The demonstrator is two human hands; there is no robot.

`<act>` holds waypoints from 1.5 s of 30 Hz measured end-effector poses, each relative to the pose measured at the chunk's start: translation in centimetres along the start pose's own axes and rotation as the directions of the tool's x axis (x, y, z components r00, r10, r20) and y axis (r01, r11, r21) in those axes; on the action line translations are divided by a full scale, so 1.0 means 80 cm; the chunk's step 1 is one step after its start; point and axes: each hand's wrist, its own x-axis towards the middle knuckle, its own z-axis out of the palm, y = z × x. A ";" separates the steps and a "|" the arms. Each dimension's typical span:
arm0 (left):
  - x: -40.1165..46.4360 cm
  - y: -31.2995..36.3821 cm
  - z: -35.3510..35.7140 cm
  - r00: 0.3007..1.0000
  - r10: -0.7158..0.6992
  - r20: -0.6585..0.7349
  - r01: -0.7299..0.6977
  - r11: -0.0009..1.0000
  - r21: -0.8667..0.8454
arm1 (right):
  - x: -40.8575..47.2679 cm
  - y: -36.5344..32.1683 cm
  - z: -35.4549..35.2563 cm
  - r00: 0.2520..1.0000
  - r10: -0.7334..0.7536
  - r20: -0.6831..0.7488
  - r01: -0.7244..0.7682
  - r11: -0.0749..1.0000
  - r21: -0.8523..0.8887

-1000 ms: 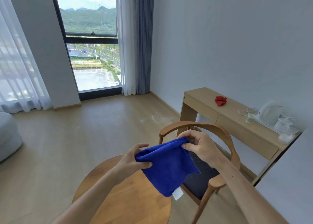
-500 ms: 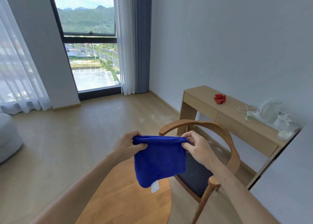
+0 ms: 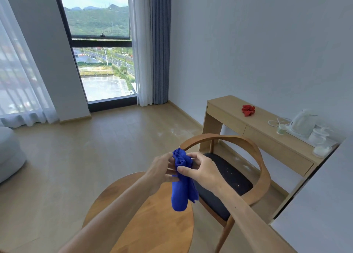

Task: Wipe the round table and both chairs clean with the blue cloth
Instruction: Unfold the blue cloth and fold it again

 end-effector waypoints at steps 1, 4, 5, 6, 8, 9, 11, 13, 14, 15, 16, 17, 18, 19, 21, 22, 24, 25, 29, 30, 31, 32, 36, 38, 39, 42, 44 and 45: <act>0.000 0.001 -0.004 0.999 -0.002 0.037 0.002 1.000 -0.002 | 0.000 0.000 -0.003 1.000 0.000 -0.002 0.000 0.999 -0.032; 0.005 -0.002 -0.012 0.993 0.021 0.118 -0.027 0.998 0.049 | 0.000 0.001 -0.008 0.996 -0.047 -0.073 0.038 0.993 -0.115; 0.009 -0.004 -0.014 0.993 0.050 0.107 -0.062 0.991 0.116 | 0.000 0.002 -0.011 0.995 -0.054 -0.090 0.045 0.994 -0.100; 0.013 -0.006 -0.017 0.991 0.107 0.083 -0.123 0.965 0.231 | -0.001 0.004 -0.015 0.995 -0.052 -0.089 0.046 0.997 -0.066; 0.021 -0.013 -0.023 0.967 0.234 0.103 -0.256 0.868 0.425 | -0.007 0.008 -0.024 0.998 -0.045 -0.043 0.046 0.999 0.021; 0.024 -0.016 -0.024 0.950 0.257 0.177 -0.310 0.838 0.449 | -0.010 0.010 -0.028 0.999 -0.045 -0.016 0.046 0.997 0.065; 0.031 -0.022 -0.019 0.907 0.248 0.340 -0.382 0.822 0.422 | -0.017 0.017 -0.031 0.999 -0.047 0.008 0.046 0.992 0.115; 0.037 -0.028 -0.010 0.879 0.276 0.389 -0.436 0.796 0.419 | -0.024 0.024 -0.033 0.999 -0.030 0.018 0.026 0.987 0.158; 0.041 -0.030 -0.005 0.874 0.300 0.382 -0.451 0.791 0.412 | -0.028 0.028 -0.035 1.000 -0.012 0.024 0.007 0.981 0.192; 0.044 -0.033 -0.001 0.874 0.312 0.372 -0.453 0.802 0.390 | -0.032 0.031 -0.038 0.999 0.006 0.033 -0.014 0.972 0.233; 0.047 -0.036 0.004 0.877 0.312 0.364 -0.441 0.825 0.354 | -0.037 0.035 -0.041 0.999 0.019 0.049 -0.032 0.962 0.269; 0.050 -0.038 0.009 0.882 0.304 0.361 -0.421 0.851 0.313 | -0.041 0.038 -0.044 0.997 0.031 0.076 -0.051 0.955 0.292; 0.053 -0.039 0.016 0.885 0.288 0.365 -0.398 0.877 0.271 | -0.045 0.041 -0.046 0.993 0.046 0.111 -0.077 0.951 0.298; 0.056 -0.039 0.024 0.885 0.274 0.377 -0.378 0.895 0.237 | -0.048 0.046 -0.047 0.987 0.066 0.145 -0.106 0.951 0.290; 0.063 -0.038 0.045 0.881 0.250 0.403 -0.346 0.920 0.185 | -0.054 0.056 -0.051 0.979 0.127 0.159 -0.165 0.953 0.254; 0.067 -0.037 0.056 0.880 0.237 0.413 -0.326 0.931 0.161 | -0.056 0.062 -0.055 0.979 0.152 0.137 -0.182 0.953 0.241; 0.080 -0.035 0.078 0.877 0.211 0.431 -0.287 0.950 0.119 | -0.059 0.075 -0.071 0.984 0.164 0.073 -0.176 0.961 0.213; 0.089 -0.036 0.089 0.878 0.191 0.438 -0.264 0.958 0.111 | -0.060 0.082 -0.083 0.985 0.163 0.050 -0.169 0.967 0.193; 0.131 -0.050 0.145 0.881 0.088 0.465 -0.165 0.978 0.128 | -0.056 0.123 -0.140 0.980 0.198 0.010 -0.198 0.972 0.128; 0.143 -0.056 0.162 0.879 0.067 0.472 -0.154 0.977 0.147 | -0.053 0.138 -0.156 0.977 0.213 0.005 -0.213 0.971 0.106; 0.155 -0.063 0.178 0.878 0.046 0.477 -0.145 0.974 0.173 | -0.049 0.155 -0.174 0.973 0.229 0.008 -0.229 0.970 0.076; 0.168 -0.071 0.196 0.878 0.025 0.478 -0.139 0.969 0.204 | -0.045 0.173 -0.193 0.969 0.247 0.018 -0.248 0.968 0.042; 0.231 -0.106 0.258 0.940 -0.046 0.338 -0.093 0.919 0.384 | -0.021 0.249 -0.281 0.946 0.321 0.037 -0.314 0.941 -0.129; 0.259 -0.121 0.283 0.976 -0.056 0.210 -0.059 0.862 0.503 | -0.006 0.282 -0.324 0.940 0.340 0.033 -0.326 0.922 -0.208; 0.270 -0.129 0.293 0.987 -0.044 0.154 -0.052 0.822 0.567 | 0.002 0.298 -0.343 0.936 0.350 0.041 -0.329 0.911 -0.247; 0.297 -0.149 0.309 0.997 0.010 0.074 -0.060 0.691 0.721 | 0.037 0.333 -0.388 0.930 0.360 0.076 -0.315 0.886 -0.341; 0.313 -0.161 0.311 0.998 0.016 0.053 -0.052 0.588 0.807 | 0.067 0.351 -0.404 0.928 0.355 0.111 -0.287 0.873 -0.394; 0.321 -0.167 0.310 0.999 0.021 0.033 -0.039 0.529 0.848 | 0.085 0.358 -0.409 0.926 0.353 0.134 -0.270 0.868 -0.417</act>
